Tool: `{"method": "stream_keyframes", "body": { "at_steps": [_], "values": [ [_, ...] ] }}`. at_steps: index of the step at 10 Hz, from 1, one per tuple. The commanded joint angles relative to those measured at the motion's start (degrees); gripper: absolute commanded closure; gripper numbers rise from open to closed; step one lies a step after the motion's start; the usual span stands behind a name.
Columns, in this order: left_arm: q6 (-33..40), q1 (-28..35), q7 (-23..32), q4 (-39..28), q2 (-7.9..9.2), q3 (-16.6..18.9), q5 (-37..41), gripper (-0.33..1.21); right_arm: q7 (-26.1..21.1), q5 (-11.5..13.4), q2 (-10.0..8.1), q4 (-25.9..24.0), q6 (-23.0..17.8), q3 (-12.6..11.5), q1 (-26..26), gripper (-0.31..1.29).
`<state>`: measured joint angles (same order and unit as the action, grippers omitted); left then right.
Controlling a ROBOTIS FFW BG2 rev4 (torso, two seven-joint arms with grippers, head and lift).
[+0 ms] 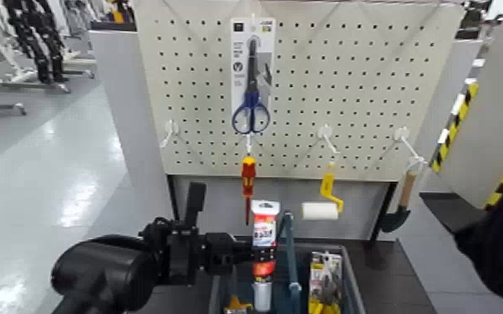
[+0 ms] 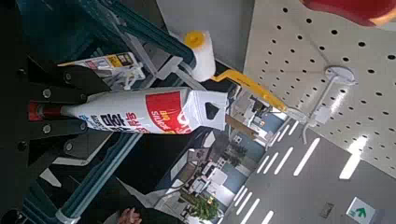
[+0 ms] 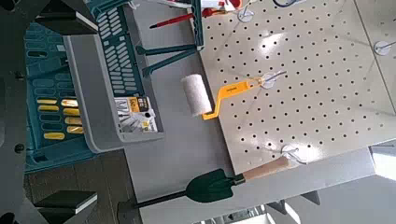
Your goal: Put the red glue tube into the crate.
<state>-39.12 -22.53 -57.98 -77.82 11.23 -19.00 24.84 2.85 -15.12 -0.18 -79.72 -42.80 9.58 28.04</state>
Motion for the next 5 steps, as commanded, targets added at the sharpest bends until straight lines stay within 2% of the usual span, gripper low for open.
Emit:
{"method": "stream_keyframes", "body": {
  "at_steps": [1,4,5],
  "values": [
    [-0.2,0.4,-0.8,1.4,-0.33,0.4,-2.7,1.12,0.0,0.0,5.1,0.0,0.0,0.0,0.0,0.06],
    [-0.7,-0.1,-2.0,2.4,-0.51,-0.3,-6.0,1.12,0.0,0.0,5.01,0.2,0.0,0.1,-0.2,0.06],
    [-1.4,-0.4,-2.5,2.5,-0.51,-0.4,-7.6,1.04,0.0,0.0,5.01,0.2,-0.1,0.1,-0.3,0.06]
  ]
}}
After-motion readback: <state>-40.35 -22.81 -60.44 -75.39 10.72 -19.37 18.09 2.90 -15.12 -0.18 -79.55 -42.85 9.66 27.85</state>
